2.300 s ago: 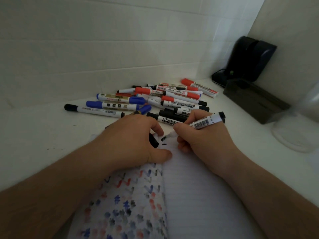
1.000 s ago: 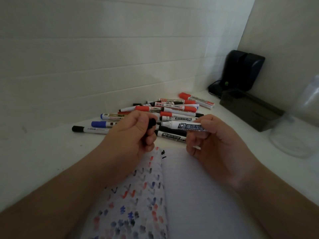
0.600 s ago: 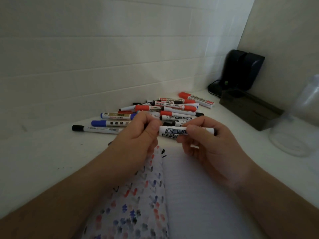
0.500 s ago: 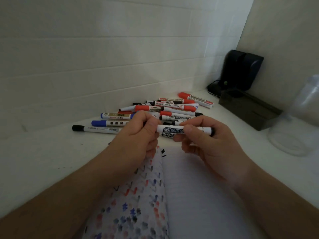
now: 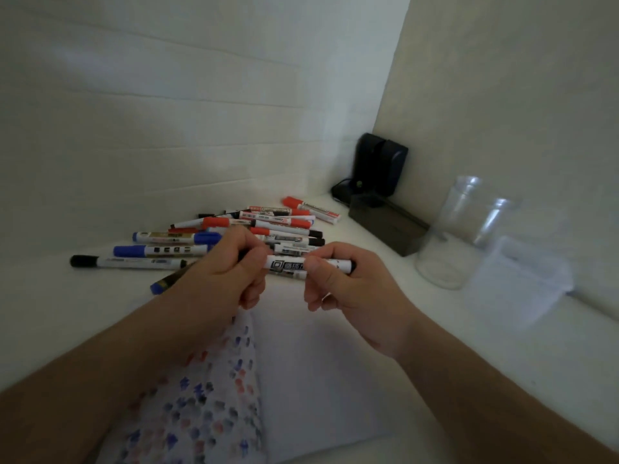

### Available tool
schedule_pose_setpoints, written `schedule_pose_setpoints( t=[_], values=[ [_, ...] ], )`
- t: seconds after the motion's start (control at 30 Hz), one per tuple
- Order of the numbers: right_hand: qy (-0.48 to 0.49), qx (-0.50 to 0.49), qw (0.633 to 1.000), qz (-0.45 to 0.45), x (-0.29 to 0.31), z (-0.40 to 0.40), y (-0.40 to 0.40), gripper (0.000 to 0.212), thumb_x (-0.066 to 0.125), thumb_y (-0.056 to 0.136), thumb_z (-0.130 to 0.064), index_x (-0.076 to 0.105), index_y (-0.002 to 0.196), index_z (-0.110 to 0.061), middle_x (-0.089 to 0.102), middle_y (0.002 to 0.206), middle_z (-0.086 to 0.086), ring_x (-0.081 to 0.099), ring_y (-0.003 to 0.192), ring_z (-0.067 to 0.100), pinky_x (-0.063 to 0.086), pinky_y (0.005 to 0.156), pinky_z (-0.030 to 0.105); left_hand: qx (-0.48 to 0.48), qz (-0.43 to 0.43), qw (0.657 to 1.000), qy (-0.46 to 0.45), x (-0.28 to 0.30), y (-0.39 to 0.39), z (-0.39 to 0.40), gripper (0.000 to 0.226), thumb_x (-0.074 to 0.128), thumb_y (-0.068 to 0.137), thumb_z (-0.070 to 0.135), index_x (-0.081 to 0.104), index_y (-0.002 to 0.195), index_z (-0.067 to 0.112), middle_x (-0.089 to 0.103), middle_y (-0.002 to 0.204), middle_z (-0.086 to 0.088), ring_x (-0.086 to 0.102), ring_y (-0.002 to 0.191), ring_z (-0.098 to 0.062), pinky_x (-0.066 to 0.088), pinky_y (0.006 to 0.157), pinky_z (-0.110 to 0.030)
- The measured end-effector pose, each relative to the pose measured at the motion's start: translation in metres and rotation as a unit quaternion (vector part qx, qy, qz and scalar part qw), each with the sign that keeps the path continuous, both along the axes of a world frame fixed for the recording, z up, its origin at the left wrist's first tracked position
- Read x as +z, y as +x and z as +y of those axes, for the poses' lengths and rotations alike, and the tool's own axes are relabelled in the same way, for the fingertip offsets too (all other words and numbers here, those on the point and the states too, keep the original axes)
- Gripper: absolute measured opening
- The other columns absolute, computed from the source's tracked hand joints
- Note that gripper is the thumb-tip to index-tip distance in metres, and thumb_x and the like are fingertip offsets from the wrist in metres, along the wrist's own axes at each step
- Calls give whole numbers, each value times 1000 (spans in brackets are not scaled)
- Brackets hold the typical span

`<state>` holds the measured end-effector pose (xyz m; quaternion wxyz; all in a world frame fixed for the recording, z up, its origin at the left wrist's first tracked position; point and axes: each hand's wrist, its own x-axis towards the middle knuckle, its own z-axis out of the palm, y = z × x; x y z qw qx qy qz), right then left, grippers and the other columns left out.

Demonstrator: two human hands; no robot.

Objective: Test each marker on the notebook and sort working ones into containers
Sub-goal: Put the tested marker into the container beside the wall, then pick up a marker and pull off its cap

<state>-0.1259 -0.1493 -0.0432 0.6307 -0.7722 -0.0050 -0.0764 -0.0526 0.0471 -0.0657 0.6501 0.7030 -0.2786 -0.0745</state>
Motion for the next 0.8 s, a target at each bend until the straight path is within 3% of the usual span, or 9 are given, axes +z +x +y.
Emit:
schedule_pose_setpoints(
  t=[0.07, 0.17, 0.27, 0.33, 0.47, 0.57, 0.7, 0.8],
  values=[
    [20, -13, 999, 37, -3, -7, -19, 10, 66, 102, -20, 73, 94, -19, 73, 78, 11, 66, 70, 25, 51, 72, 40, -24, -94, 990, 104, 1, -6, 2, 23, 46, 107, 24, 56, 93, 38, 63, 72, -1, 56, 63, -16, 49, 63, -35],
    [119, -81, 988, 49, -2, -26, -48, 11, 64, 98, -8, 72, 93, -13, 68, 75, 13, 62, 66, 24, 49, 68, 38, -89, -96, 978, 161, 4, -20, -1, 33, 55, 104, 27, 56, 110, 60, 70, 100, 14, 67, 88, -5, 52, 73, -26],
    [307, -216, 926, -41, 21, -63, -68, 12, 63, 96, -13, 73, 89, -16, 66, 70, 8, 60, 55, 16, 48, 53, 26, -76, -114, 969, 206, 2, -23, -2, 34, 56, 102, 33, 51, 123, 59, 64, 108, 25, 62, 94, 4, 52, 73, -24],
    [360, -295, 877, -117, 46, -93, -77, 13, 61, 100, -18, 73, 94, -19, 70, 71, 3, 61, 55, 12, 50, 52, 21, -58, -117, 966, 221, 0, -19, 0, 31, 58, 102, 32, 53, 122, 56, 63, 105, 27, 62, 92, 4, 56, 73, -25],
    [313, -358, 864, -167, 70, -132, -71, 16, 62, 101, -21, 69, 115, -17, 73, 80, 4, 68, 62, 15, 55, 59, 24, -39, -114, 969, 214, -2, -14, 2, 25, 60, 101, 30, 59, 114, 52, 63, 100, 28, 63, 89, 2, 57, 71, -21],
    [303, -358, 871, -144, 76, -142, -56, 10, 67, 99, -20, 68, 105, -12, 74, 83, 7, 70, 67, 19, 56, 59, 25, 1, -149, 967, 208, -3, -10, 6, 22, 65, 99, 29, 66, 105, 49, 65, 95, 29, 62, 88, 5, 52, 67, -17],
    [299, -329, 883, -151, 79, -148, -42, 10, 69, 99, -22, 66, 93, -16, 75, 83, 7, 72, 65, 19, 57, 59, 24, 86, -263, 928, 248, -4, 9, 17, 25, 70, 93, 19, 70, 94, 44, 65, 86, 23, 60, 81, 0, 45, 67, -16],
    [297, -327, 884, -153, 76, -145, -35, 6, 68, 99, -20, 67, 94, -16, 77, 90, 7, 74, 70, 19, 57, 62, 24, 193, -309, 890, 273, -3, 28, 31, 26, 72, 86, 12, 73, 97, 36, 64, 94, 14, 57, 87, -10, 52, 79, -33]
  ],
)
